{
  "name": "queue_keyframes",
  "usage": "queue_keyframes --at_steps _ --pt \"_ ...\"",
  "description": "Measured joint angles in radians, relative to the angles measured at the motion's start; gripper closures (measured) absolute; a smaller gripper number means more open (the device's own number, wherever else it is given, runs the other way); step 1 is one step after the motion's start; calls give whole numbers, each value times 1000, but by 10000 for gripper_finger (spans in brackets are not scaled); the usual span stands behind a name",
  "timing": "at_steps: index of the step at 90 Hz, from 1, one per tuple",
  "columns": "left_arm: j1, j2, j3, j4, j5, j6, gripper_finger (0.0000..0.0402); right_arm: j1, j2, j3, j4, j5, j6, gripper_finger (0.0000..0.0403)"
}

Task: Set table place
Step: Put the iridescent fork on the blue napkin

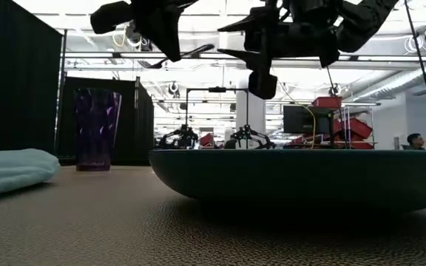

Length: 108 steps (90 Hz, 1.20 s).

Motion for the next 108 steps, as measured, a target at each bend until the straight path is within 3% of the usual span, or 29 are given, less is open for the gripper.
queue_keyframes --at_steps 108 --pt "3 66 19 140 -10 134 401 46 -2 0 -53 46 -43 287"
